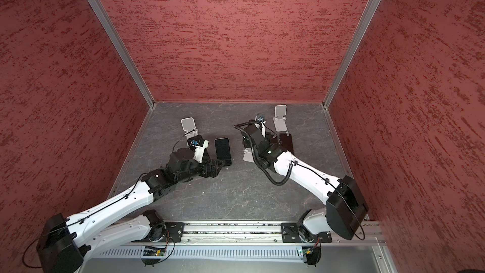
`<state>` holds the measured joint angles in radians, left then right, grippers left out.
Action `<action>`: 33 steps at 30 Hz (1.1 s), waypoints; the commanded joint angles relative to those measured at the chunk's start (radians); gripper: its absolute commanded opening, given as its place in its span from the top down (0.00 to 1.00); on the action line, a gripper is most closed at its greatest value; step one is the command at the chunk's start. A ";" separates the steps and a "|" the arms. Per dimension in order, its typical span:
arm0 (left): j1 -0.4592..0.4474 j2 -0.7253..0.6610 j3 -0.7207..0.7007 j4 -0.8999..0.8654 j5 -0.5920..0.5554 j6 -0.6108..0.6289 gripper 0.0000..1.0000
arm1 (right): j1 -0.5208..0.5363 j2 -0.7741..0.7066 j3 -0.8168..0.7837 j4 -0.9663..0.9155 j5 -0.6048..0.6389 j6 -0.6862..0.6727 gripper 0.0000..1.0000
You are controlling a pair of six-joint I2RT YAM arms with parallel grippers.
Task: Remove the phone from the phone stand
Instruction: Remove the phone from the phone stand, then place the phone to the middle-right of the table.
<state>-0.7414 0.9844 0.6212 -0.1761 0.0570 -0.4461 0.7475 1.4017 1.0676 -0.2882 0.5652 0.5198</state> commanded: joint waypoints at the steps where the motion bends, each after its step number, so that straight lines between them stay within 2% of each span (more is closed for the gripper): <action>1: -0.015 0.018 0.033 0.051 0.024 -0.010 0.01 | -0.001 -0.035 -0.017 -0.013 0.006 -0.012 0.33; 14: -0.083 0.111 0.116 0.054 0.004 0.001 0.00 | -0.094 -0.151 -0.106 -0.035 -0.026 -0.030 0.33; 22: -0.135 0.161 0.163 0.049 -0.013 0.022 0.00 | -0.231 -0.212 -0.179 -0.026 -0.115 -0.058 0.33; 33: -0.165 0.225 0.211 0.053 -0.013 0.034 0.00 | -0.381 -0.196 -0.213 -0.049 -0.165 -0.124 0.33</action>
<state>-0.8978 1.1969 0.8032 -0.1478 0.0502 -0.4328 0.3908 1.2110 0.8574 -0.3485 0.4118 0.4175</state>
